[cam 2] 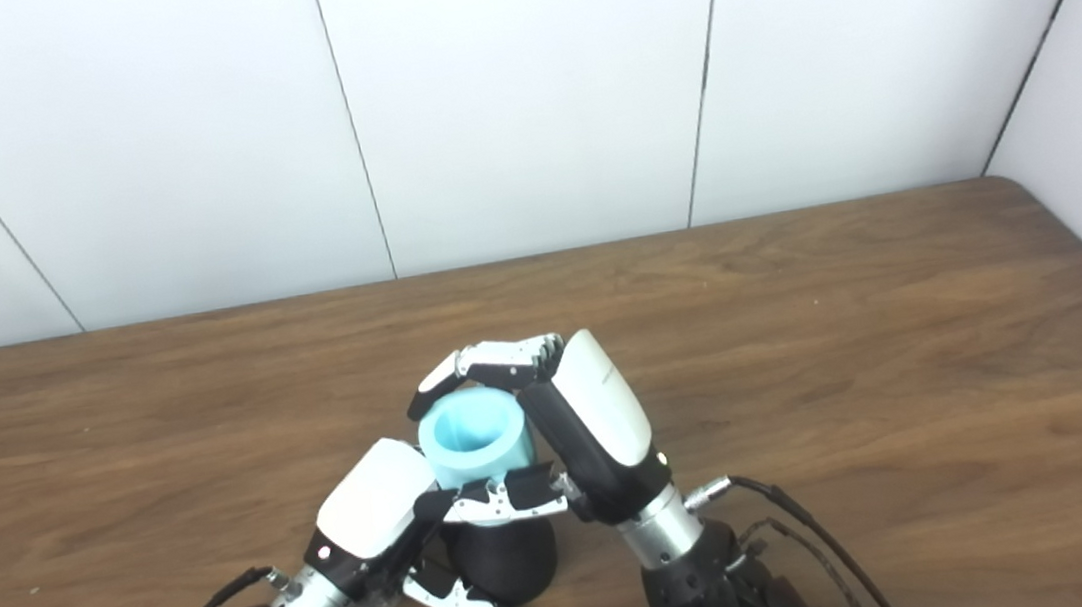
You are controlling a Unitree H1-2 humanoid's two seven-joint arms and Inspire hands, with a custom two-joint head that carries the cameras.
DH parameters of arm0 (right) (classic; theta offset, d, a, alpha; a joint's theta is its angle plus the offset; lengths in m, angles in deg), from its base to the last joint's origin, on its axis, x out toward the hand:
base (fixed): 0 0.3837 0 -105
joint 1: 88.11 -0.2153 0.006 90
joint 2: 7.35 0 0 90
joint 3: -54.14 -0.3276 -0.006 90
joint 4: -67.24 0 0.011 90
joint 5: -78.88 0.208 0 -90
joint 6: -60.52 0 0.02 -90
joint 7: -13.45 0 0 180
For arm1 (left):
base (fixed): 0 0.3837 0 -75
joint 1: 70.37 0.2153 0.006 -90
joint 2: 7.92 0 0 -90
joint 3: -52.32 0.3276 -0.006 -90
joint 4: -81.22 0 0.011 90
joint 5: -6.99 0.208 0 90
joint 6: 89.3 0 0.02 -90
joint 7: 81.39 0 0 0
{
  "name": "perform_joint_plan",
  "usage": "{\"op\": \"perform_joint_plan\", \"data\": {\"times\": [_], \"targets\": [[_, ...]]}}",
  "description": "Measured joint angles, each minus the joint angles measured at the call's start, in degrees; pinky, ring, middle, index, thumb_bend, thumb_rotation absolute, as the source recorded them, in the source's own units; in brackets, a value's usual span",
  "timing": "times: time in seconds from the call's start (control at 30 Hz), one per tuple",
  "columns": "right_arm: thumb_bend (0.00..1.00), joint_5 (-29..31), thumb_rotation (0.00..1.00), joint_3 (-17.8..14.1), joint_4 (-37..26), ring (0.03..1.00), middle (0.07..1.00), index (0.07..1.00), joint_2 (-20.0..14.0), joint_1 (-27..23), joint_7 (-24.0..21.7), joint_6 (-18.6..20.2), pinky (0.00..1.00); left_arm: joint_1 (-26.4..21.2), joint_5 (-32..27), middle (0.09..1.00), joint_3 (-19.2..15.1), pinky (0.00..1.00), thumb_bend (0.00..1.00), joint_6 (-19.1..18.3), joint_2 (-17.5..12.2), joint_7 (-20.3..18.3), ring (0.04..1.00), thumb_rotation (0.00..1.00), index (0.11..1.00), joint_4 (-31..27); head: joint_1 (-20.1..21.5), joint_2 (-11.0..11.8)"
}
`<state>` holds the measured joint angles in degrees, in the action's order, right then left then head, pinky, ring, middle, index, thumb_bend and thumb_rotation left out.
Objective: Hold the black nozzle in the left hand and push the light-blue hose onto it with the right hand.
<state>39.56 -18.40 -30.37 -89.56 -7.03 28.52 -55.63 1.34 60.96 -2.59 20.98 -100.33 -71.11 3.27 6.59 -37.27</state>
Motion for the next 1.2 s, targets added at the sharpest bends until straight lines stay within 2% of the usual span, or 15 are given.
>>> {"op": "perform_joint_plan", "data": {"times": [0.07,0.17,0.2,0.3,0.43,0.5,0.6,0.73,0.8,0.87,0.97,1.1,1.2], "targets": [[0.53,-0.75,0.00,0.75,0.30,0.212,0.467,0.486,-0.66,-0.29,1.35,0.00,0.15,0.02,0.00,0.217,0.00,0.08,0.52,-0.02,0.00,0.00,0.137,0.04,0.481,0.00,-0.09,0.00],[0.52,-1.00,0.00,1.46,0.53,0.216,0.417,0.526,-1.29,-0.33,2.76,0.00,0.15,0.02,-0.02,0.215,-0.01,0.08,0.52,-0.06,0.01,-0.09,0.135,0.04,0.481,0.00,-0.17,-0.09],[0.52,-1.00,0.00,1.57,0.61,0.213,0.450,0.500,-1.36,-0.33,2.94,0.00,0.15,0.02,-0.02,0.219,-0.01,0.09,0.52,-0.10,0.02,-0.13,0.138,0.04,0.481,-0.01,-0.18,-0.09],[0.52,-1.13,0.00,1.90,0.88,0.218,0.414,0.529,-1.57,-0.48,3.64,0.00,0.15,0.03,-0.14,0.221,-0.03,0.09,0.52,-0.17,0.01,-0.26,0.141,0.04,0.482,-0.02,-0.18,-0.09],[0.52,-1.78,0.00,2.61,1.60,0.251,0.419,0.533,-1.91,-0.80,5.39,-0.01,0.18,0.05,-0.22,0.216,-0.04,0.08,0.52,-0.22,0.01,-0.30,0.136,0.04,0.481,-0.03,-0.09,0.00],[0.52,-2.01,0.00,3.60,2.40,0.266,0.426,0.533,-2.36,-1.12,7.43,-0.01,0.19,0.07,-0.21,0.211,-0.05,0.08,0.52,-0.27,0.00,-0.24,0.133,0.04,0.481,-0.03,0.00,0.09],[0.52,-2.00,0.00,6.24,5.06,0.269,0.431,0.534,-3.48,-2.12,13.73,-0.04,0.20,0.10,-0.21,0.210,-0.07,0.08,0.52,-0.36,-0.02,-0.19,0.132,0.04,0.481,-0.02,0.00,0.17],[0.52,0.54,0.00,8.35,8.06,0.258,0.439,0.534,-3.40,-2.94,19.40,-0.05,0.21,0.12,-0.35,0.212,-0.10,0.08,0.52,-0.56,-0.02,-0.32,0.133,0.04,0.482,-0.03,0.00,0.09],[0.52,2.00,0.00,9.02,9.00,0.237,0.435,0.537,-3.40,-3.38,20.79,-0.05,0.19,0.12,-0.44,0.212,-0.09,0.08,0.52,-0.63,-0.03,-0.36,0.133,0.04,0.482,-0.03,0.00,0.09],[0.52,2.86,0.00,9.61,9.69,0.298,0.446,0.531,-3.40,-3.84,21.54,-0.05,0.23,0.13,-0.45,0.213,-0.08,0.08,0.52,-0.68,-0.03,-0.36,0.134,0.04,0.482,-0.03,0.00,0.26],[0.52,3.06,0.00,10.83,10.69,0.317,0.452,0.527,-3.51,-4.59,23.24,-0.05,0.25,0.13,-0.45,0.214,-0.07,0.08,0.52,-0.72,-0.02,-0.34,0.135,0.04,0.482,-0.02,-0.09,0.26],[0.52,3.08,0.00,12.35,12.39,0.278,0.447,0.529,-3.67,-5.84,25.75,-0.06,0.21,0.18,-0.46,0.210,-0.08,0.08,0.52,-0.86,-0.02,-0.28,0.131,0.04,0.482,-0.03,-0.09,0.26],[0.52,3.49,0.00,12.99,12.79,0.307,0.452,0.524,-3.86,-6.34,26.09,-0.06,0.24,0.21,-0.47,0.216,-0.07,0.08,0.52,-1.07,-0.02,-0.34,0.134,0.04,0.482,-0.13,-0.09,0.09]]}}
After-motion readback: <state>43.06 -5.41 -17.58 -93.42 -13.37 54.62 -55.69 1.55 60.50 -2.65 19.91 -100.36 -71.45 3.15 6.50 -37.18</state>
